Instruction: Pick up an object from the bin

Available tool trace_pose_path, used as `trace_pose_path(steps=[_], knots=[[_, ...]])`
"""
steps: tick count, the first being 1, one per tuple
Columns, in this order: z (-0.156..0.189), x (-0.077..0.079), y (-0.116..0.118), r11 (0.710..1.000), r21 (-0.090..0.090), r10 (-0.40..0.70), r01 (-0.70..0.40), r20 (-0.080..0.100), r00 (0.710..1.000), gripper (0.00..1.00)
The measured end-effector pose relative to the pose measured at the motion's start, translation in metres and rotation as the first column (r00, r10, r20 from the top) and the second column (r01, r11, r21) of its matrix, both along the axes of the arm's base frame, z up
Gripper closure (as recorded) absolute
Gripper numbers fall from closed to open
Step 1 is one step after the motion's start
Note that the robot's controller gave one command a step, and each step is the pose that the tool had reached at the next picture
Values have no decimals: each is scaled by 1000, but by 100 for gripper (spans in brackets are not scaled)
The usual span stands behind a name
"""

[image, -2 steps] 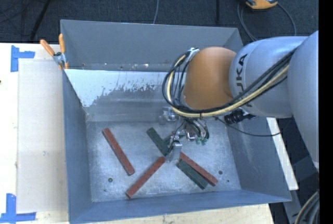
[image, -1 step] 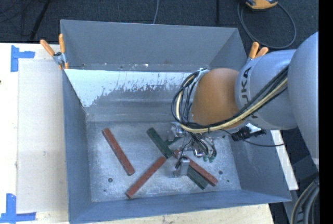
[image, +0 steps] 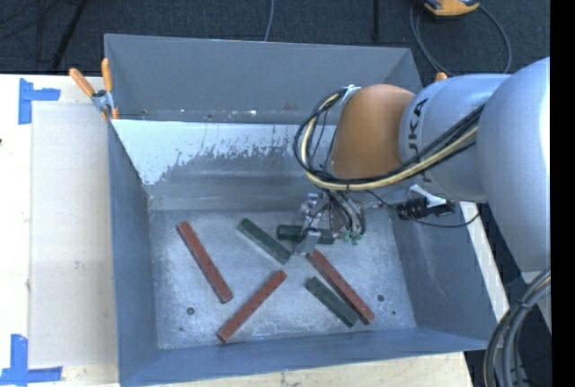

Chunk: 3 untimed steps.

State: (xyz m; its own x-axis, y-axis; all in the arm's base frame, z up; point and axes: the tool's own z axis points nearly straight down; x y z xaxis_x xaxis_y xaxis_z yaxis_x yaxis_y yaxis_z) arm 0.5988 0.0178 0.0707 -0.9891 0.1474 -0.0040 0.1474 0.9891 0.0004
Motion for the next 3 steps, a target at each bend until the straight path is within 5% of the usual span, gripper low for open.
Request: trace_pose_path(steps=[1, 2, 3], knots=[[0, 0, 0, 1000, 0, 0, 0, 0, 1000, 100], [121, 18, 12, 1000, 0, 5, -5, -3, 1000, 100], [120, 17, 13, 1000, 0, 6, -6, -3, 1000, 0]])
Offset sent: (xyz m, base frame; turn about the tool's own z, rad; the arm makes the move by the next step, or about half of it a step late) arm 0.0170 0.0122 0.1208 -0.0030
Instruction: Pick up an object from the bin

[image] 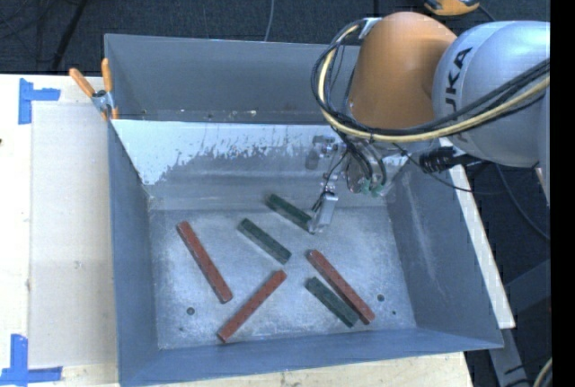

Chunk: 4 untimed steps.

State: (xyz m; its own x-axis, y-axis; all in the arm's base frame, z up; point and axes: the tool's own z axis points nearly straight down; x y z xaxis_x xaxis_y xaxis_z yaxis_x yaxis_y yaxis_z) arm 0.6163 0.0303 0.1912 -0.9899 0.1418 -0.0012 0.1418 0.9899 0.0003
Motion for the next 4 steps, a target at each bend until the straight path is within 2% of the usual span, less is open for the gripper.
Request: trace_pose_path(steps=[1, 2, 3, 4], knots=[[0, 0, 0, 1000, 0, 0, 0, 0, 1000, 0], [-38, 3, -3, 1000, 1, -29, 29, 8, 1000, 0], [-113, -4, -23, 992, 0, -124, 124, -2, 992, 100], [-113, -4, -23, 992, 0, -124, 124, -2, 992, 100]])
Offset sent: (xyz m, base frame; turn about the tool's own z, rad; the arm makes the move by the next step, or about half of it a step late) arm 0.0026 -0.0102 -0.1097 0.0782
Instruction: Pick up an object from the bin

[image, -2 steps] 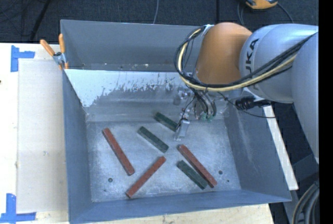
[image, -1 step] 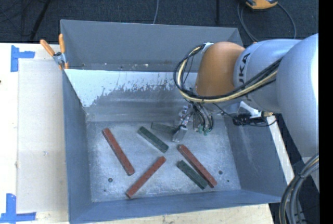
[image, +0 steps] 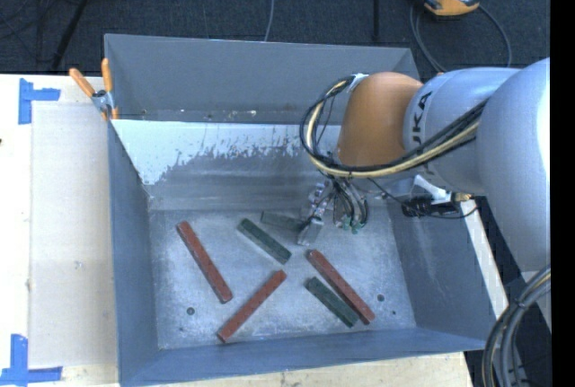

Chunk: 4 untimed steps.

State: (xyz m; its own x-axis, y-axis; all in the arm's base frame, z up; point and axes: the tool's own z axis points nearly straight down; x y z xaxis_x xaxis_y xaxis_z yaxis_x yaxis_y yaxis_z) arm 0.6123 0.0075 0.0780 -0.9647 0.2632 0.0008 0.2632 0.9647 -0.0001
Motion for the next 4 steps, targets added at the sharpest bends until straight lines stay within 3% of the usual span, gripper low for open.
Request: trace_pose_path(steps=[1, 2, 3, 4], knots=[[86, -8, -2, 1000, 0, -19, 19, -2, 1000, 0], [152, -11, -2, 1000, 0, -31, 31, 5, 1000, 0], [93, -24, 0, 1000, 0, 2, -2, 6, 1000, 0], [54, -23, 19, 996, -1, -87, 87, -2, 996, 0]])
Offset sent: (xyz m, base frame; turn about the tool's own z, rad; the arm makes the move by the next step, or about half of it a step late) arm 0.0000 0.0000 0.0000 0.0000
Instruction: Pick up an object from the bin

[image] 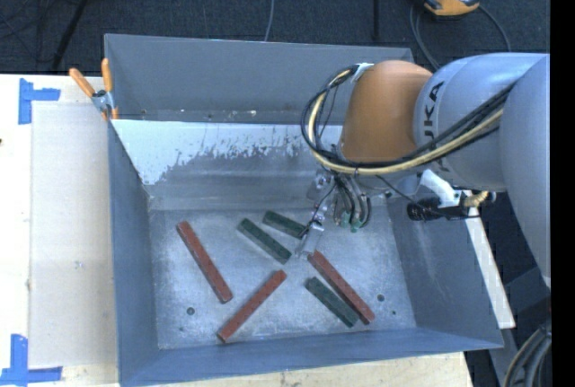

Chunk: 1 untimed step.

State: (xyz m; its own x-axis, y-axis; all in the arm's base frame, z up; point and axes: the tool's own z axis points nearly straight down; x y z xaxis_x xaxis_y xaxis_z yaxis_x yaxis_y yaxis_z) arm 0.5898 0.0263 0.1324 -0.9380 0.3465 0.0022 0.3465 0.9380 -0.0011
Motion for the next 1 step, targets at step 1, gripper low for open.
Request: trace_pose_path(steps=[1], knots=[[-61, 26, -11, 987, 1, -161, 161, 4, 987, 100]])
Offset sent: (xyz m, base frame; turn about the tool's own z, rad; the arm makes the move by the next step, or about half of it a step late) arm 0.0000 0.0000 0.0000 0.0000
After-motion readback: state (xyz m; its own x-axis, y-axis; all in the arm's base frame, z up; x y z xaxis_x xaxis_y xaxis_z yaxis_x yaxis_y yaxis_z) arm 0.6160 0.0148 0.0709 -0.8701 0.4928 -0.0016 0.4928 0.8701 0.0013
